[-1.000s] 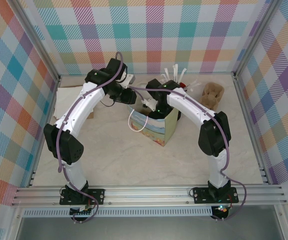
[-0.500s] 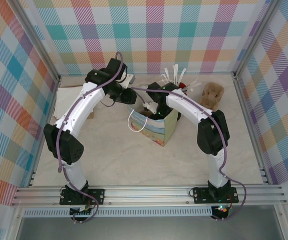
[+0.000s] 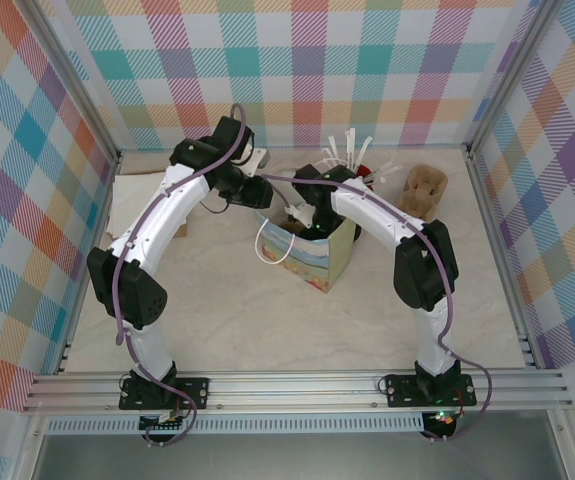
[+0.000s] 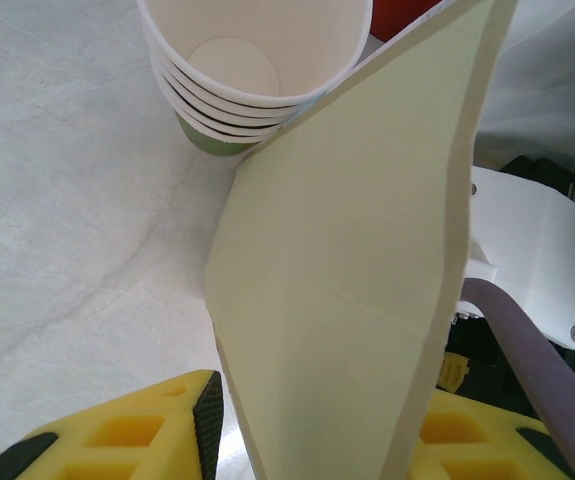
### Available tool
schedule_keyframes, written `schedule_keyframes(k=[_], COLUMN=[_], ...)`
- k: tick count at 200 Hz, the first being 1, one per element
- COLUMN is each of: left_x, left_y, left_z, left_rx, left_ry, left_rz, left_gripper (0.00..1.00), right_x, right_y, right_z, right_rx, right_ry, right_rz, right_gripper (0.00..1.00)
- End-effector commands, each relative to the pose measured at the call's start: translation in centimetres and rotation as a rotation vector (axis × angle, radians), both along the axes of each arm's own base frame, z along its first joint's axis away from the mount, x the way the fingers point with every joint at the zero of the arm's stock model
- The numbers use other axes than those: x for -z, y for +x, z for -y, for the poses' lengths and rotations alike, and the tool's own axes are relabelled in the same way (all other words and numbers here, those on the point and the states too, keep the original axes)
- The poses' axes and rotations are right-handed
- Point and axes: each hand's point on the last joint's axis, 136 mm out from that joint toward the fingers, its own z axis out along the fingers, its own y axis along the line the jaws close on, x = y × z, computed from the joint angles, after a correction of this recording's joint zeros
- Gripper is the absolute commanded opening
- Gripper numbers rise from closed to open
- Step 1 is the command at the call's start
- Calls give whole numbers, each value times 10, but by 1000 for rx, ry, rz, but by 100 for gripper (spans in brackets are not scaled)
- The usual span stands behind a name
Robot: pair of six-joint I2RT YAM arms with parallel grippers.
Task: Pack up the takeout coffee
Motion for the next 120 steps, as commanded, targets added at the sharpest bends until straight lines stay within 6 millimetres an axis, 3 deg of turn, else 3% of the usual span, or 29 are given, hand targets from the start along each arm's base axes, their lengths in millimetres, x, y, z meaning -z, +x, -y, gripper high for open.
schedule_keyframes(k=[1, 120], left_x=[-6, -6], left_y=[4, 4], left_z=[-8, -8], left_rx=[-34, -33], left_ry=[6, 6], left_rz=[9, 6], left_gripper=[39, 41], right_x=[-1, 18], right_y=[-2, 1], right_z=[11, 11], right_rx=[-23, -20], right_ry=[-46, -47], right_rz=[-12, -20], right_gripper=[83, 83])
